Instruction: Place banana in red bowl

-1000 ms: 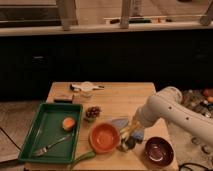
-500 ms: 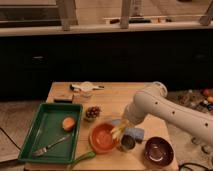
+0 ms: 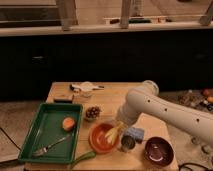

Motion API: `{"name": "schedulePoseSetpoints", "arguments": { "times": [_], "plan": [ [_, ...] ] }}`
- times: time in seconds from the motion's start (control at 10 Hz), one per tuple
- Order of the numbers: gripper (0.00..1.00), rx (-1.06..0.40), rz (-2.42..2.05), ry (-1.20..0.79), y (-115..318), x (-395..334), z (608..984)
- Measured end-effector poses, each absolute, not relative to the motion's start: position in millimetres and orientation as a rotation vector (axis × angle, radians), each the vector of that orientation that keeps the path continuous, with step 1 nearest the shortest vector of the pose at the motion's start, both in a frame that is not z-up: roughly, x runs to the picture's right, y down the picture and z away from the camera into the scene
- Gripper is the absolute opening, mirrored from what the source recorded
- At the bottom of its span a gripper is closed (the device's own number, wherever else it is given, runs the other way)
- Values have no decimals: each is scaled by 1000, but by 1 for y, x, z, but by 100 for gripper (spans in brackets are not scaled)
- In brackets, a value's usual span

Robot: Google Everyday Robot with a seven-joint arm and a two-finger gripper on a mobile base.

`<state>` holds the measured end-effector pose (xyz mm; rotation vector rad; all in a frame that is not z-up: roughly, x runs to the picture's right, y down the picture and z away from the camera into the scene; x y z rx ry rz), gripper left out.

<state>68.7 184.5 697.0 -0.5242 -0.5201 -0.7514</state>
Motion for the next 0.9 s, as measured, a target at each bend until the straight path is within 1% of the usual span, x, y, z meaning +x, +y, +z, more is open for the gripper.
{"name": "schedulePoseSetpoints", "arguments": {
  "times": [0.3,0.4,0.5,0.7,0.9],
  "plan": [
    [0,-573,-796,-548,196,54,703],
    [2,-586,-806,-553,198,51,704],
    [8,-595,-818,-559,200,46,706],
    [31,-615,-839,-566,202,39,708],
    [48,-628,-851,-571,204,35,709]
  ]
}}
